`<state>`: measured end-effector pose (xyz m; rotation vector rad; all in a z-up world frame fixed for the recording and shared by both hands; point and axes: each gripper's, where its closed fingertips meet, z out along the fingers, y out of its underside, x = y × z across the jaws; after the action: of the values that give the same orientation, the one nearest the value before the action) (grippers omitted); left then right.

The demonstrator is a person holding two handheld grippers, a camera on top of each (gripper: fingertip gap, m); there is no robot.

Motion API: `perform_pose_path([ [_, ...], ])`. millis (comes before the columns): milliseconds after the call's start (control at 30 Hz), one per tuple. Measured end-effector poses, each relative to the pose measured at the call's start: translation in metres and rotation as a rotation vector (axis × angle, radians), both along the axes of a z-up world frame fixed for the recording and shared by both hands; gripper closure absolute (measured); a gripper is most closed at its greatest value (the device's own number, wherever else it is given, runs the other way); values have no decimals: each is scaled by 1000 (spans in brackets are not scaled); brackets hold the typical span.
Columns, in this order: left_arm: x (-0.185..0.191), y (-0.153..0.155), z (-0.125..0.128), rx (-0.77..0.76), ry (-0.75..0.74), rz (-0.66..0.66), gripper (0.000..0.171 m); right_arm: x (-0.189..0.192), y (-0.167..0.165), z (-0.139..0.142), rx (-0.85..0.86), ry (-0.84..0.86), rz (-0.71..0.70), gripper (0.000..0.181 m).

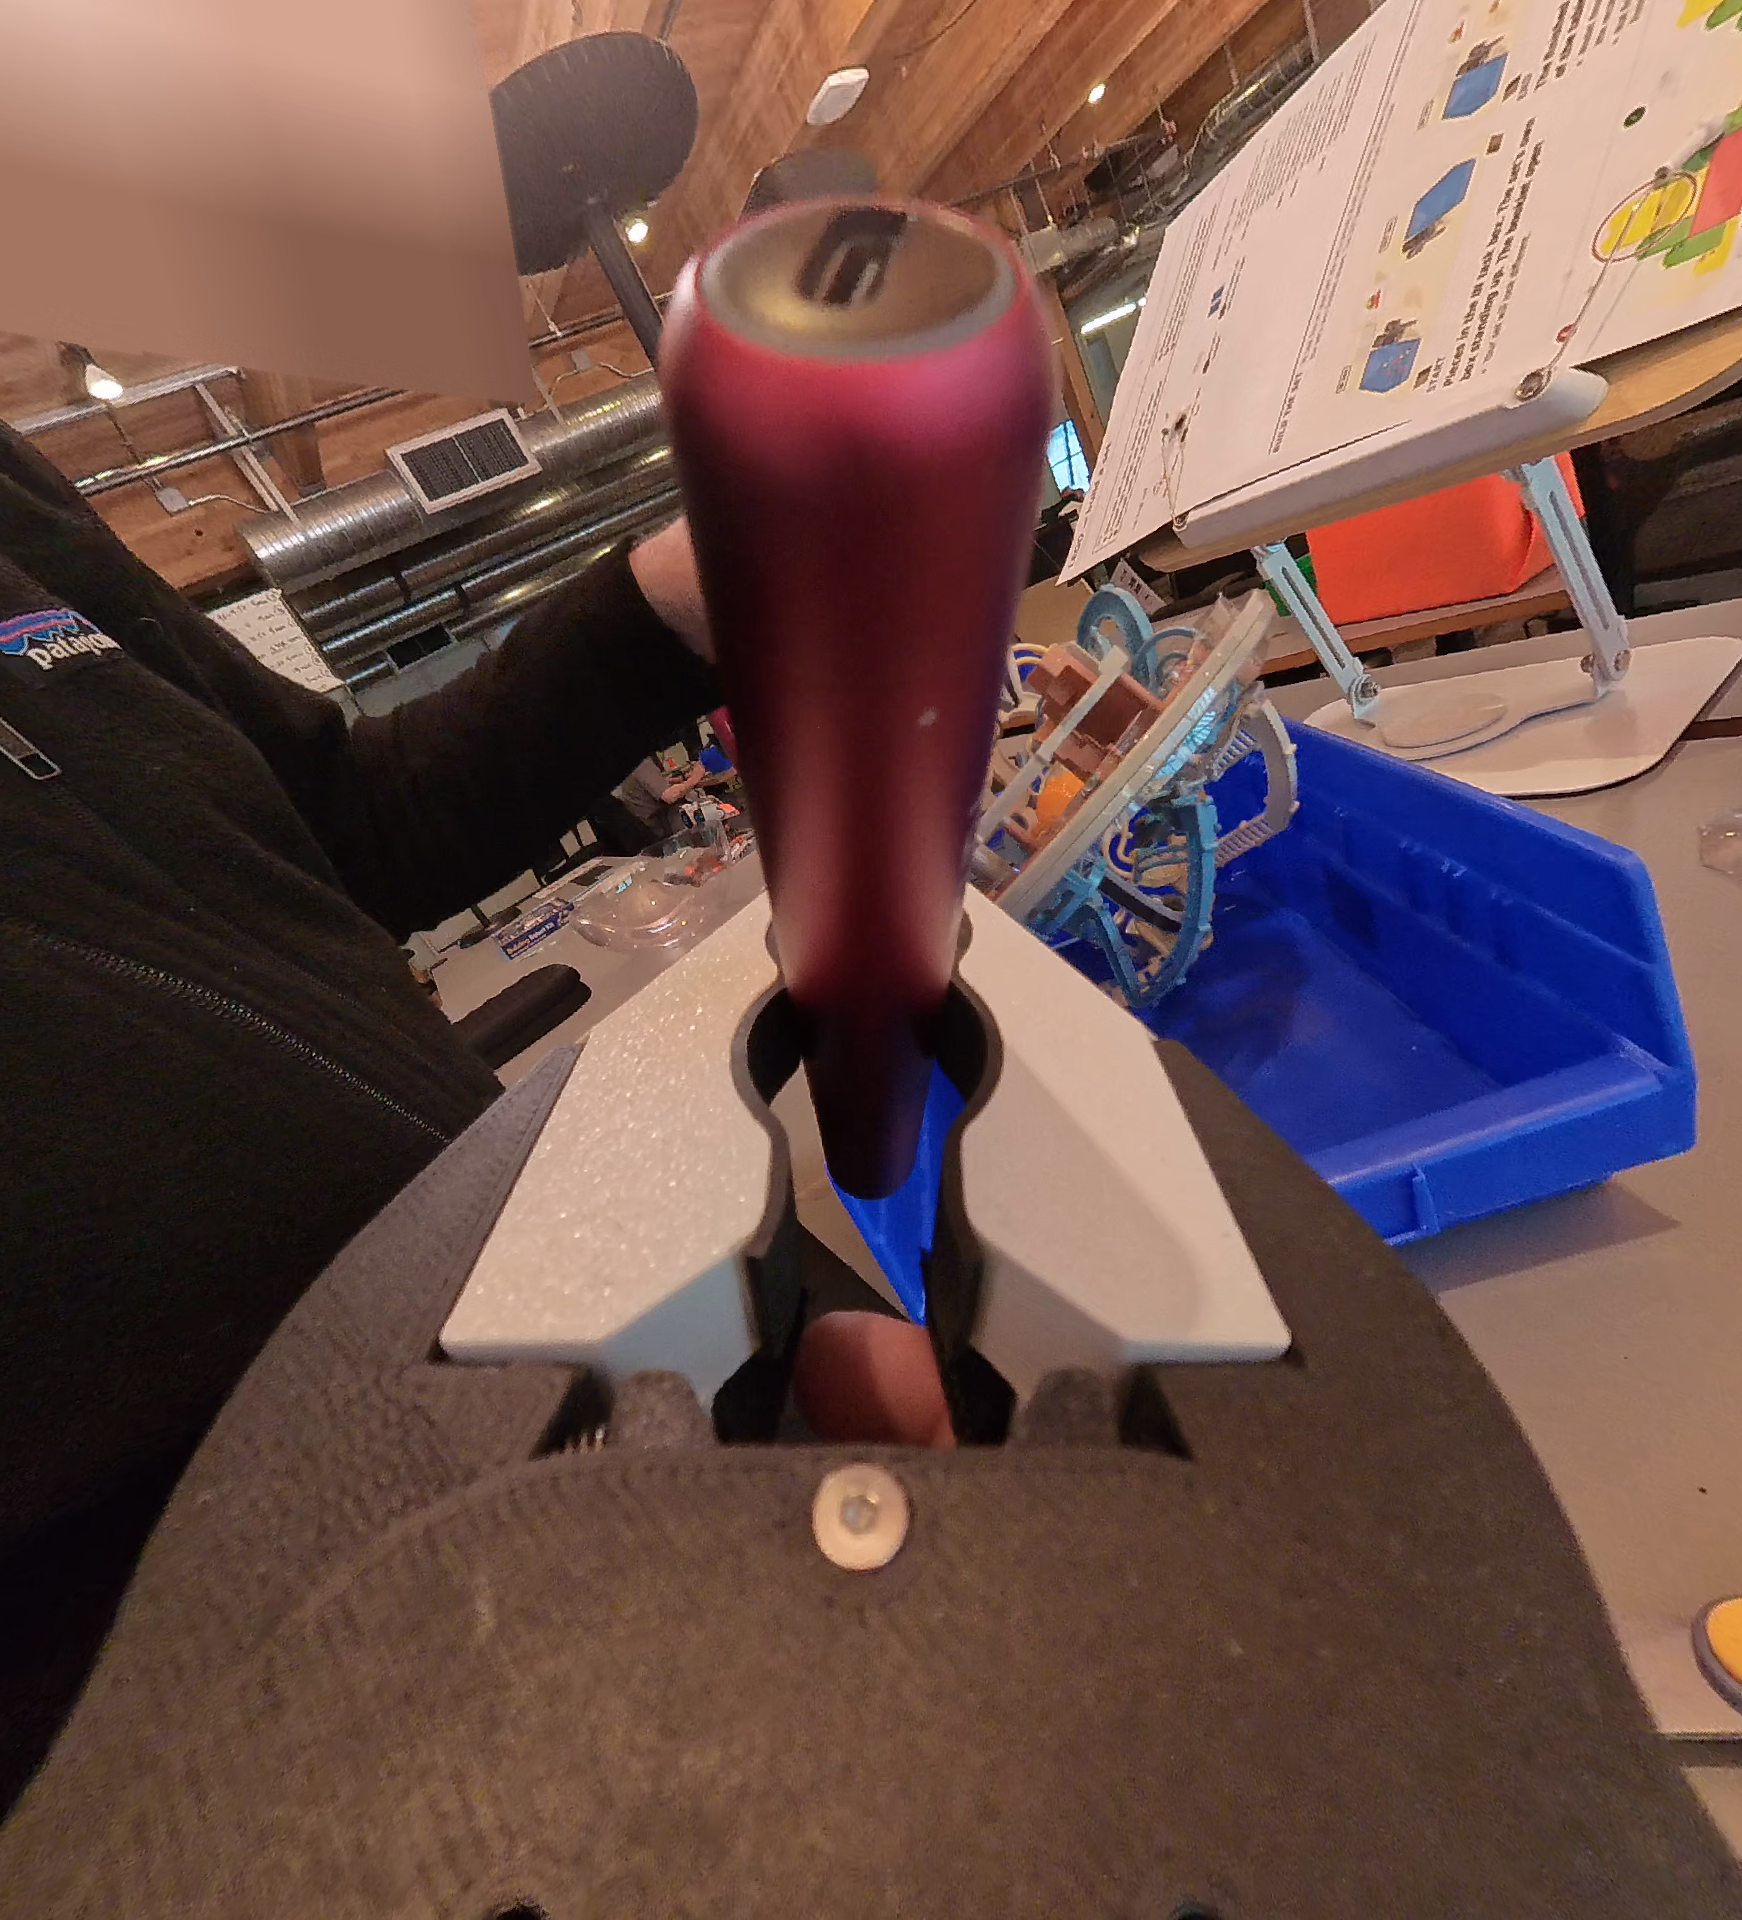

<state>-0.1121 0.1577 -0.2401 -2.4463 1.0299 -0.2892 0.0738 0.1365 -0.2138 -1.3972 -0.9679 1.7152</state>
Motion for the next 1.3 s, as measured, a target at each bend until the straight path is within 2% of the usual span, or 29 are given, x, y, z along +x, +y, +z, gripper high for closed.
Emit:
perform_pose_path([
  [267,-24,-17,10,-142,79,170,171,1,-3,3,5,27,12,162],
  [433,-11,-18,9,-209,95,196,171,3,-5,4,6,42,25,162],
  [533,5,-13,-4,-250,102,203,171,7,-6,5,8,43,32,162],
  [667,31,-5,-24,-276,34,263,171,15,-6,6,23,32,27,162],
  [767,53,7,-24,-247,-101,355,171,21,-4,5,26,25,16,162],
  [900,74,22,-25,-158,-178,421,171,26,-3,4,34,17,15,162],
  [933,80,29,-19,-110,-231,424,163,27,-3,4,34,17,16,162],
  [1000,95,30,-10,-109,-334,410,147,28,-3,4,34,18,22,162],
  [1067,110,24,-5,-112,-382,348,118,28,-3,5,35,17,30,162],
  [1167,112,15,4,-48,-384,301,101,27,-4,5,37,15,42,162],
  [1233,107,9,23,42,-398,261,94,26,-4,6,43,13,47,162],
  [1300,90,6,43,149,-371,245,95,25,-5,6,44,13,48,162],
])
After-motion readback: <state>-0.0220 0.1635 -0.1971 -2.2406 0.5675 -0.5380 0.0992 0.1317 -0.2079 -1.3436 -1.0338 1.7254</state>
